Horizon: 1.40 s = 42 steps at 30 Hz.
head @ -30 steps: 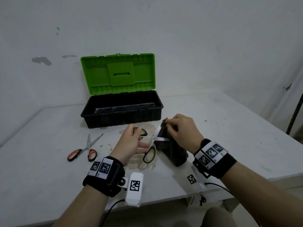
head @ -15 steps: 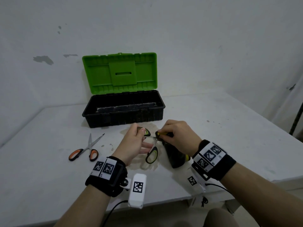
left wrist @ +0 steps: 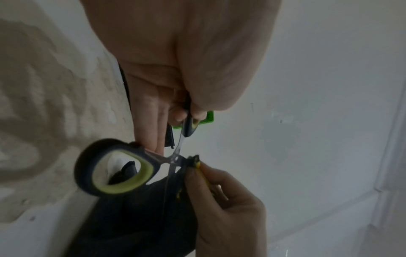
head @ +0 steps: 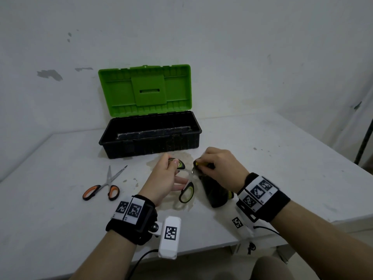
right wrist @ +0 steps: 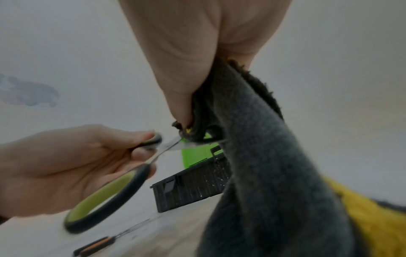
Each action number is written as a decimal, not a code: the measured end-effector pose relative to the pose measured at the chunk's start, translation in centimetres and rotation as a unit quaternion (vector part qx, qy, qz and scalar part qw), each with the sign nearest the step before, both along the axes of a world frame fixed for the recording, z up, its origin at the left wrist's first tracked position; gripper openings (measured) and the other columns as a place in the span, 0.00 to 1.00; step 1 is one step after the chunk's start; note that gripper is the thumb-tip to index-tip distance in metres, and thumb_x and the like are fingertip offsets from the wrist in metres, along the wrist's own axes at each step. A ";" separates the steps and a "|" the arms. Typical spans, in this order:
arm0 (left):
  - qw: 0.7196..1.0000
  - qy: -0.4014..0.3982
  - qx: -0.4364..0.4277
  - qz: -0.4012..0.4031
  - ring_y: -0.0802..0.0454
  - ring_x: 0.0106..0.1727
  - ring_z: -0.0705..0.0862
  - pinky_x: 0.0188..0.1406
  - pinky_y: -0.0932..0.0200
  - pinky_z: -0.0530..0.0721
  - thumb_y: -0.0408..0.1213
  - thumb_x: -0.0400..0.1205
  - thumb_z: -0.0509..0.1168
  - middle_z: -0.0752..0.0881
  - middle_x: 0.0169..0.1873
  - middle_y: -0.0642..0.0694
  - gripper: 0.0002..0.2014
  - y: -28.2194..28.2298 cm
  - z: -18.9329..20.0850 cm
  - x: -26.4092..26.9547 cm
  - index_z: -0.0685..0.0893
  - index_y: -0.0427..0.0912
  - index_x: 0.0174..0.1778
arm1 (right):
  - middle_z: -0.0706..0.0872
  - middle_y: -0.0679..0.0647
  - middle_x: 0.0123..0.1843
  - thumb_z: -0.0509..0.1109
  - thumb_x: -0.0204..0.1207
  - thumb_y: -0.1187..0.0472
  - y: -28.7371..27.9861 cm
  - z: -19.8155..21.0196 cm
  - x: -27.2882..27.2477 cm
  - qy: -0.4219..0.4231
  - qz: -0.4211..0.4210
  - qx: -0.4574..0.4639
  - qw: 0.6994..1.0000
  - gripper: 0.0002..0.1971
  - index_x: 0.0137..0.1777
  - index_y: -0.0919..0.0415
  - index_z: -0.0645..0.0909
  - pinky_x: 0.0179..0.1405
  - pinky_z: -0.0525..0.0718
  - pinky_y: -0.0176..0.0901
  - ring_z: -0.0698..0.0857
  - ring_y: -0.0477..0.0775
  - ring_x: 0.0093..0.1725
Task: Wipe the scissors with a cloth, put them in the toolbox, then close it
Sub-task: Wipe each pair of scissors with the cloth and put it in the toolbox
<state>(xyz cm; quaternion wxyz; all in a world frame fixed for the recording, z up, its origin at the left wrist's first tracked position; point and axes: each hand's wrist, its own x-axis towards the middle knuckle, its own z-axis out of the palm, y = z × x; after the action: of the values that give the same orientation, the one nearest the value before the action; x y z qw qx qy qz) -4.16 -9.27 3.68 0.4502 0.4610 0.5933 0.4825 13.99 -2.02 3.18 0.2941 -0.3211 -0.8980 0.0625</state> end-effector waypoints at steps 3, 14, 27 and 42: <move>1.000 -0.020 -0.007 0.011 0.47 0.37 0.93 0.35 0.56 0.90 0.40 0.92 0.52 0.77 0.48 0.41 0.10 0.1 -0.5 -0.6 0.75 0.39 0.56 | 0.85 0.52 0.41 0.74 0.76 0.60 1.5 0.3 1.1 0.028 -0.078 -0.018 0.996 0.05 0.44 0.59 0.91 0.43 0.82 0.48 0.86 0.56 0.41; 0.920 -0.386 -0.060 0.023 0.52 0.30 0.85 0.31 0.58 0.89 0.34 0.86 0.62 0.78 0.33 0.42 0.04 0.1 -1.4 -2.6 0.77 0.36 0.52 | 0.90 0.51 0.40 0.69 0.81 0.61 2.0 -0.1 4.3 0.289 -0.091 -0.329 0.894 0.07 0.45 0.58 0.89 0.45 0.81 0.30 0.85 0.47 0.43; 0.830 -0.501 -0.218 -0.112 0.51 0.24 0.86 0.23 0.63 0.87 0.41 0.86 0.59 0.83 0.30 0.38 0.14 -0.1 -3.3 -0.1 0.80 0.32 0.53 | 0.89 0.56 0.39 0.73 0.80 0.63 -0.7 -0.8 -1.0 0.177 0.124 -0.418 0.882 0.04 0.45 0.61 0.88 0.44 0.82 0.37 0.85 0.47 0.40; 0.868 -0.461 -0.184 -0.004 0.55 0.13 0.75 0.10 0.63 0.74 0.26 0.81 0.64 0.77 0.16 0.46 0.12 0.8 -5.4 -0.1 0.73 0.38 0.32 | 0.91 0.47 0.39 0.75 0.78 0.53 0.6 -2.7 -1.8 0.079 0.083 -0.401 0.909 0.08 0.55 0.50 0.89 0.43 0.83 0.39 0.84 0.43 0.38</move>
<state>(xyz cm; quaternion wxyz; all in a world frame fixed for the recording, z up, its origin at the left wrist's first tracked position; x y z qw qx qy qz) -4.23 -8.43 -1.74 0.7511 0.0972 0.3948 0.5201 12.15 -1.44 0.52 0.2044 -0.3304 -0.7944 0.4670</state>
